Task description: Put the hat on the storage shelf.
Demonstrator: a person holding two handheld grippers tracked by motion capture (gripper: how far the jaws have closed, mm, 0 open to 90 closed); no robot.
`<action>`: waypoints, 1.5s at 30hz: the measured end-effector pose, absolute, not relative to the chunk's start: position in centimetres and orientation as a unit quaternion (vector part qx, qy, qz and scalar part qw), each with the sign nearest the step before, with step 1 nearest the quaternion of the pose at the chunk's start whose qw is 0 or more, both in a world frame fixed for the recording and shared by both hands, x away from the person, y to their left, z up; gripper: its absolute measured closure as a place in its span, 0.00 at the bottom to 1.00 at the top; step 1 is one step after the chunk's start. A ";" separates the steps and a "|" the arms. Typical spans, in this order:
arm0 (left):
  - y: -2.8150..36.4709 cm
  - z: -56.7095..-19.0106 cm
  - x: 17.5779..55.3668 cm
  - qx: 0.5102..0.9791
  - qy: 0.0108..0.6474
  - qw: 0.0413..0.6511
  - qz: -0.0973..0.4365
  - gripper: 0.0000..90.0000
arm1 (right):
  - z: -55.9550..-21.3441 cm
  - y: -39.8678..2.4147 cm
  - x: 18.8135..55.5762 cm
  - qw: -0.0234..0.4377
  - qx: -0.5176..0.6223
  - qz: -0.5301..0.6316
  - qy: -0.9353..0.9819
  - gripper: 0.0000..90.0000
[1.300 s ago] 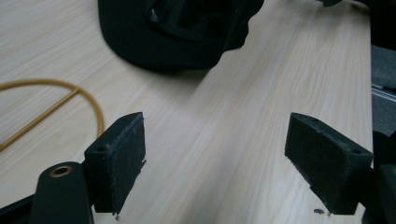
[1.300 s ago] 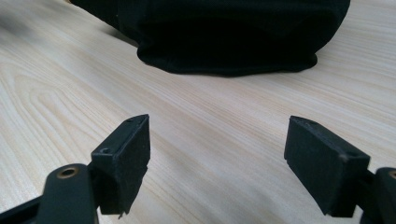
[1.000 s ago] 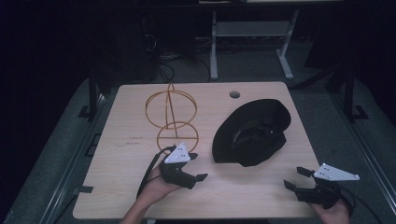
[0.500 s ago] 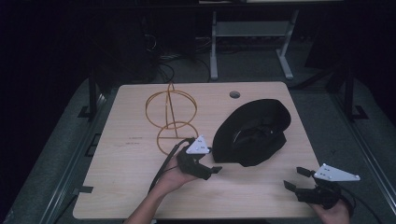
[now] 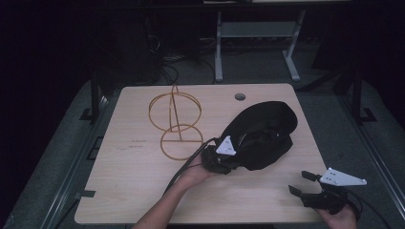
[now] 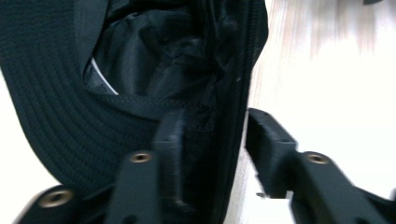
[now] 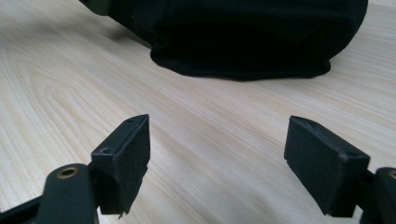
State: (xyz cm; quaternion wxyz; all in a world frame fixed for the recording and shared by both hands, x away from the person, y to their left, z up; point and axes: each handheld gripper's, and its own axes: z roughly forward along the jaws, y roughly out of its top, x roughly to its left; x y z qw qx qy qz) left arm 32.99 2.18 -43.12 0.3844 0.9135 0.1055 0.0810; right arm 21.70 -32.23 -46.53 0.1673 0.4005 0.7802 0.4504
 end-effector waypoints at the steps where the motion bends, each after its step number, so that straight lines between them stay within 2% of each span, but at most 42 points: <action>1: 2.2 -43.1 33.0 0.914 0.105 0.384 0.081 0.74 | -46.5 -32.2 21.7 0.167 0.400 0.450 0.780 0.24; 2: 2.0 -43.1 32.9 0.915 0.102 0.383 0.082 0.79 | -46.5 -32.2 21.7 0.167 0.397 0.451 0.782 0.24; 3: 1.8 -43.0 32.7 0.915 0.090 0.383 0.087 0.79 | -46.5 -32.2 21.7 0.167 0.397 0.451 0.782 0.24; 4: 1.6 -42.8 32.6 0.914 0.087 0.387 0.088 0.90 | -46.5 -32.0 21.8 0.168 0.398 0.452 0.781 0.24; 5: 1.5 -42.7 32.6 0.913 0.082 0.390 0.090 0.90 | -46.5 -32.0 21.8 0.168 0.398 0.452 0.781 0.24; 6: 1.4 -42.4 32.5 0.911 0.079 0.396 0.084 0.96 | -46.5 -32.0 21.8 0.167 0.398 0.453 0.780 0.24; 10: 0.8 -41.1 31.9 0.907 0.067 0.407 0.087 0.96 | -46.3 -31.5 21.8 0.170 0.394 0.456 0.780 0.24; 20: 0.1 -37.5 31.5 0.884 0.081 0.458 0.053 0.96 | -45.7 -29.7 21.7 0.183 0.364 0.472 0.782 0.24; 33: -1.6 -34.5 31.4 0.869 0.092 0.485 0.019 0.96 | -45.0 -26.3 22.4 0.250 0.312 0.471 0.786 0.26; 36: -1.9 -33.9 31.3 0.865 0.090 0.494 0.004 0.96 | -45.1 -26.0 22.7 0.269 0.313 0.468 0.781 0.33; 37: -2.0 -33.7 31.2 0.863 0.090 0.498 -0.003 0.96 | -45.1 -25.9 22.8 0.280 0.310 0.467 0.780 0.38; 39: -2.1 -33.5 31.1 0.865 0.086 0.495 -0.001 0.96 | -45.1 -25.7 22.9 0.297 0.300 0.464 0.779 0.51; 40: -2.2 -33.4 31.0 0.867 0.085 0.491 0.010 0.95 | -45.0 -25.7 23.0 0.302 0.295 0.465 0.778 0.68; 41: -2.2 -33.4 31.0 0.867 0.085 0.491 0.010 0.94 | -45.0 -25.7 23.0 0.302 0.295 0.465 0.778 0.68; 43: -2.3 -33.5 30.9 0.870 0.085 0.485 0.018 0.92 | -44.8 -25.6 22.8 0.310 0.288 0.464 0.778 0.83; 44: -2.3 -33.6 30.9 0.872 0.085 0.481 0.023 0.86 | -44.8 -25.4 22.8 0.314 0.285 0.457 0.782 0.90; 45: -2.3 -33.6 30.9 0.874 0.086 0.478 0.026 0.86 | -44.8 -25.4 22.8 0.314 0.285 0.457 0.782 0.90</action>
